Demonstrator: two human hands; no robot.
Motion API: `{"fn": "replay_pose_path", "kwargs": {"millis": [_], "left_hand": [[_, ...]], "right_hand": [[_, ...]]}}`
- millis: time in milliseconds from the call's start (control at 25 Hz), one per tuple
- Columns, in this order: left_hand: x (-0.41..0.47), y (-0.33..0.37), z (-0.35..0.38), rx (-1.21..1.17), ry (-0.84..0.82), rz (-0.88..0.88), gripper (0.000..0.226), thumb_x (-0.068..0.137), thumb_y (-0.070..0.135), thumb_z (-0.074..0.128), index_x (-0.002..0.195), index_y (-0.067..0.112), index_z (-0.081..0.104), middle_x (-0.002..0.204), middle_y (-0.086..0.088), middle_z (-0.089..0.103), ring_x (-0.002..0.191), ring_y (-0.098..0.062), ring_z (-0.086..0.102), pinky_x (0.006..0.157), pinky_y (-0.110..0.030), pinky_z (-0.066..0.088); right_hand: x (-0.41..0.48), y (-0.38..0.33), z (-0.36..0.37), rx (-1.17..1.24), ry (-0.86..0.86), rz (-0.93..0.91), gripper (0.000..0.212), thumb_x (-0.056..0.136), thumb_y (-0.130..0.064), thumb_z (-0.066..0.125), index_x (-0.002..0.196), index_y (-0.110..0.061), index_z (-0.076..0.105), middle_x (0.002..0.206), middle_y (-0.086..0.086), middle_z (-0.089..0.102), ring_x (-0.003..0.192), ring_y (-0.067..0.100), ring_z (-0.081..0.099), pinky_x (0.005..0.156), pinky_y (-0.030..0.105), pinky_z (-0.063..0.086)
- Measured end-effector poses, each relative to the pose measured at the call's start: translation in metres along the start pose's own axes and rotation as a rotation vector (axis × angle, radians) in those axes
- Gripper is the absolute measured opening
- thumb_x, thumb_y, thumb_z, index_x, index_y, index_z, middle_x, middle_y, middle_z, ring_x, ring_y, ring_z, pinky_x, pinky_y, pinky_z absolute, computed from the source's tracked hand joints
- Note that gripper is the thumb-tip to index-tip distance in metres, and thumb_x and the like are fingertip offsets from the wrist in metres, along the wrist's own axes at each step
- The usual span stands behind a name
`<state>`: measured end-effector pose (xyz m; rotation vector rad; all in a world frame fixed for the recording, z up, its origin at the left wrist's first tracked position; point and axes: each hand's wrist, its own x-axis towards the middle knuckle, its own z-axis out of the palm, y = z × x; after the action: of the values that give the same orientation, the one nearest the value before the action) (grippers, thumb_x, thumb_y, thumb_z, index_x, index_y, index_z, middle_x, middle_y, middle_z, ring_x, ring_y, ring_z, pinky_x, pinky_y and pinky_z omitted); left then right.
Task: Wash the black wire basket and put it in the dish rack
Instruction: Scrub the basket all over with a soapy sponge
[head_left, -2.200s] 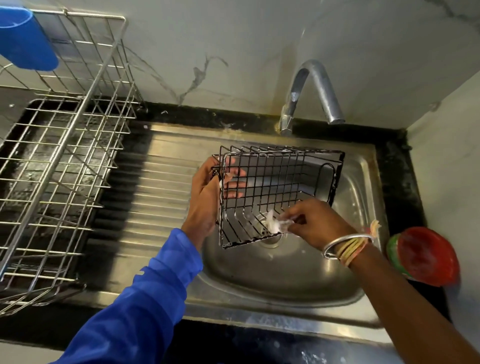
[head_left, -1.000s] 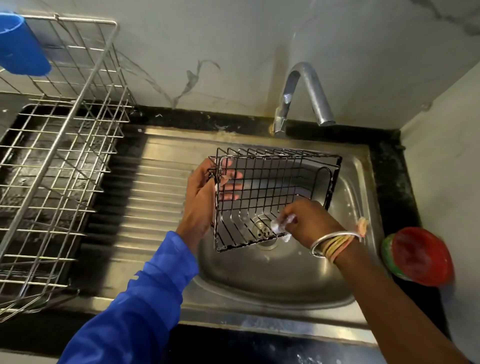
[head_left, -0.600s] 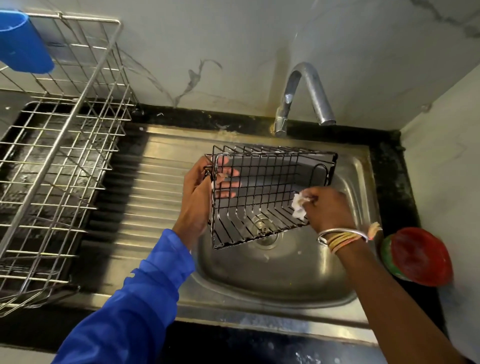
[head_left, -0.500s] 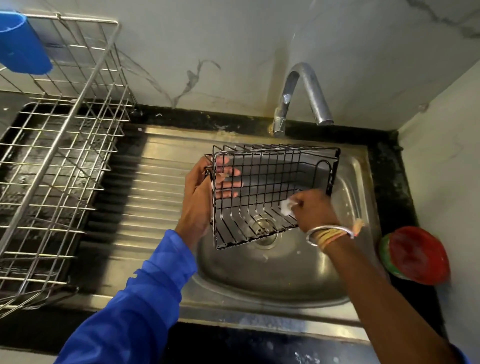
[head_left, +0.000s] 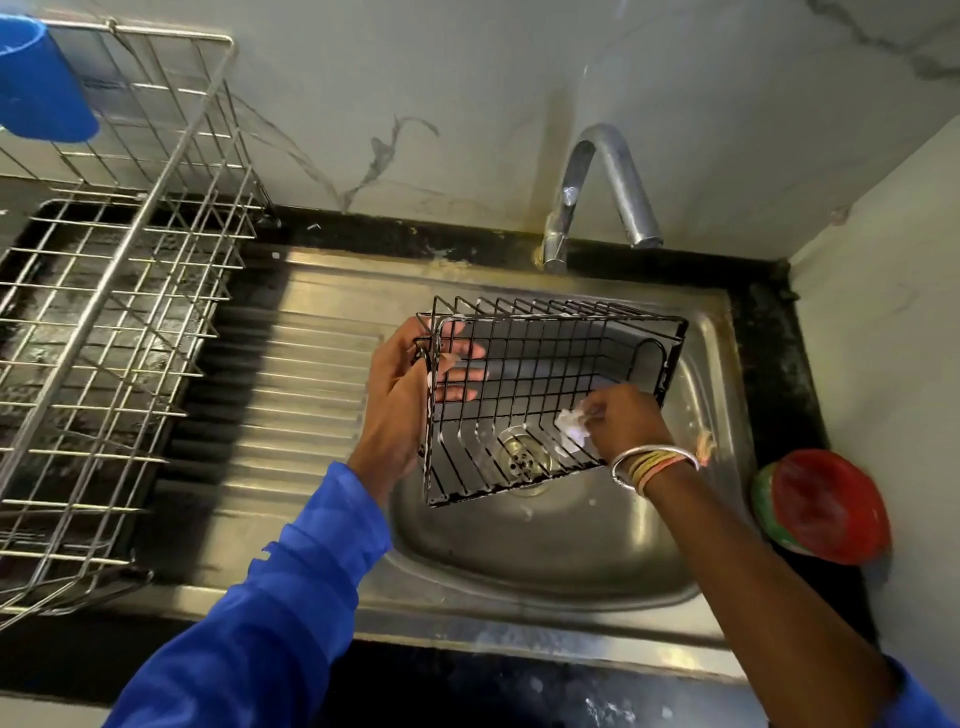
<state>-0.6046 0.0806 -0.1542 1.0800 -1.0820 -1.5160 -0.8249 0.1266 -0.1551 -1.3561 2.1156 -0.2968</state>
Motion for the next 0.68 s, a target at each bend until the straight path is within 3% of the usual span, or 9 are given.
{"fn": "replay_pose_path", "kwargs": {"millis": [80, 160, 280, 360, 520, 680], "left_hand": [[0.0, -0.001, 0.0, -0.01, 0.015, 0.002, 0.027, 0.092, 0.011, 0.055, 0.117, 0.006, 0.063, 0.109, -0.022, 0.073, 0.096, -0.041, 0.073, 0.076, -0.043, 0.062], [0.001, -0.002, 0.002, -0.025, 0.018, 0.014, 0.026, 0.089, 0.012, 0.056, 0.113, 0.008, 0.065, 0.111, -0.027, 0.07, 0.1, -0.045, 0.071, 0.078, -0.046, 0.062], [0.002, -0.003, 0.002, -0.011, -0.002, 0.038, 0.02, 0.089, 0.011, 0.057, 0.107, 0.009, 0.065, 0.113, -0.031, 0.068, 0.102, -0.05, 0.068, 0.081, -0.054, 0.06], [0.003, -0.003, 0.0, -0.005, 0.007, 0.019, 0.027, 0.088, 0.012, 0.058, 0.112, 0.001, 0.063, 0.114, -0.031, 0.067, 0.103, -0.05, 0.069, 0.08, -0.052, 0.061], [0.005, -0.003, -0.001, -0.008, 0.034, 0.009, 0.034, 0.086, 0.015, 0.059, 0.115, -0.004, 0.06, 0.115, -0.032, 0.066, 0.103, -0.048, 0.069, 0.076, -0.043, 0.062], [0.005, -0.003, 0.002, -0.033, 0.034, 0.021, 0.034, 0.088, 0.012, 0.057, 0.118, -0.002, 0.06, 0.116, -0.033, 0.066, 0.104, -0.047, 0.069, 0.076, -0.042, 0.063]], "right_hand": [[-0.005, -0.006, 0.003, 0.007, 0.04, -0.016, 0.016, 0.084, -0.003, 0.064, 0.096, -0.008, 0.075, 0.096, 0.012, 0.072, 0.092, 0.026, 0.068, 0.081, 0.027, 0.049], [-0.019, -0.024, 0.014, -0.005, -0.056, -0.098, 0.018, 0.089, -0.002, 0.06, 0.099, -0.01, 0.072, 0.097, 0.007, 0.069, 0.089, 0.02, 0.065, 0.075, 0.024, 0.048], [-0.025, -0.033, 0.02, -0.06, -0.096, -0.134, 0.02, 0.09, -0.002, 0.058, 0.101, -0.012, 0.072, 0.105, 0.005, 0.068, 0.095, 0.018, 0.063, 0.078, 0.024, 0.046], [-0.022, -0.029, 0.009, -0.081, -0.086, -0.129, 0.02, 0.09, -0.005, 0.059, 0.103, -0.013, 0.072, 0.109, 0.006, 0.069, 0.099, 0.019, 0.064, 0.078, 0.019, 0.041], [-0.032, -0.04, 0.005, 0.086, -0.285, -0.257, 0.015, 0.092, -0.016, 0.062, 0.102, -0.018, 0.073, 0.103, -0.009, 0.066, 0.091, 0.003, 0.058, 0.063, 0.008, 0.035], [-0.024, -0.038, 0.011, -0.064, -0.117, -0.225, 0.023, 0.09, -0.016, 0.059, 0.111, -0.016, 0.066, 0.111, -0.002, 0.054, 0.103, 0.016, 0.055, 0.075, 0.02, 0.034]]}}
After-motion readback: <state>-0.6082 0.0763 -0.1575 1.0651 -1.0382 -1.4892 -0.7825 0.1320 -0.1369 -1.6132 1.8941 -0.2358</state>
